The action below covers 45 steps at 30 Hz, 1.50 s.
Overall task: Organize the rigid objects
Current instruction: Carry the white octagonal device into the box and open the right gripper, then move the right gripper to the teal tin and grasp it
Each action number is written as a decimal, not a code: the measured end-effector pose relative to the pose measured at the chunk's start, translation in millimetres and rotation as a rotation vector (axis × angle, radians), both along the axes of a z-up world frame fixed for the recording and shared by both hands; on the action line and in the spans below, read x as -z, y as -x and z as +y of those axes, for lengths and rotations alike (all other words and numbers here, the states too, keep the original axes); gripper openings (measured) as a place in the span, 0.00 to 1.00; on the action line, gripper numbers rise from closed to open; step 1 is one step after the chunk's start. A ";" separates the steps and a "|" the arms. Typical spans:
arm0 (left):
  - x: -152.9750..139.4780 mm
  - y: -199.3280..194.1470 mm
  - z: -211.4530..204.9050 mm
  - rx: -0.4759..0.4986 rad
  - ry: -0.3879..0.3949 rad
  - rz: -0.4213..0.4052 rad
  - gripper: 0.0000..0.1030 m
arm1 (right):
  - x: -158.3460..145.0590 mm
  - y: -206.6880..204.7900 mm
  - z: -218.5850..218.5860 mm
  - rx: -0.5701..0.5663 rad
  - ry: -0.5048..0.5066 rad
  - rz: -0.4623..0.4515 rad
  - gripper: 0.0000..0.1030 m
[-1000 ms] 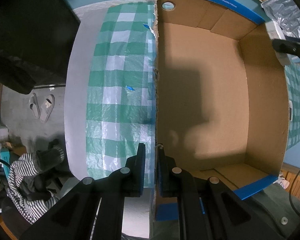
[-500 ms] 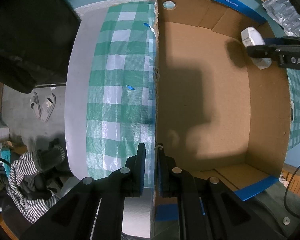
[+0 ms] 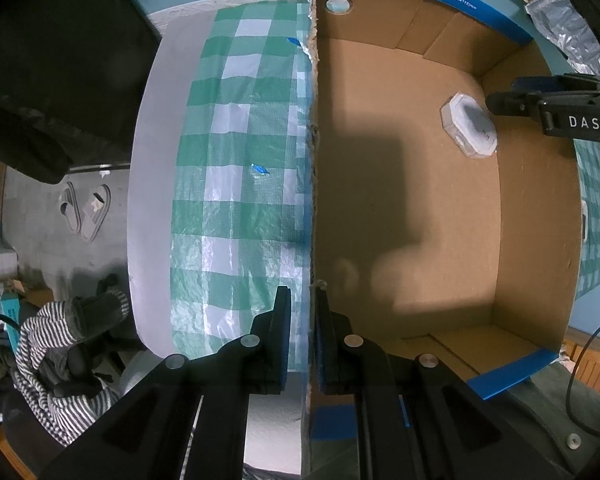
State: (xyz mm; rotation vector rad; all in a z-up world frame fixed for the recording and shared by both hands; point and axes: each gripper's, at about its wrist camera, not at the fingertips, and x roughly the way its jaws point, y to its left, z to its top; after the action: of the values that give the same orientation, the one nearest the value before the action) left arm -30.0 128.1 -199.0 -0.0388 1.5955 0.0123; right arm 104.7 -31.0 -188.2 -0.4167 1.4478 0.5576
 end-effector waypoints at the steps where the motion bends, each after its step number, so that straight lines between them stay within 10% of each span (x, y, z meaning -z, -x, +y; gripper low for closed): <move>1: 0.0 0.4 0.1 0.000 0.001 0.000 0.10 | -1.0 -0.3 -0.2 0.001 -0.002 -0.002 0.65; 45: -4.2 2.5 -1.0 0.018 -0.003 -0.013 0.10 | -75.2 10.2 -97.1 0.196 -0.069 -0.075 0.65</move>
State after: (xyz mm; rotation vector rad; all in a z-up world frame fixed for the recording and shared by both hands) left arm -32.6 127.1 -194.8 -0.0220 1.5832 -0.0002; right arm 94.5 -128.1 -113.0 -0.2360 1.3751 0.4285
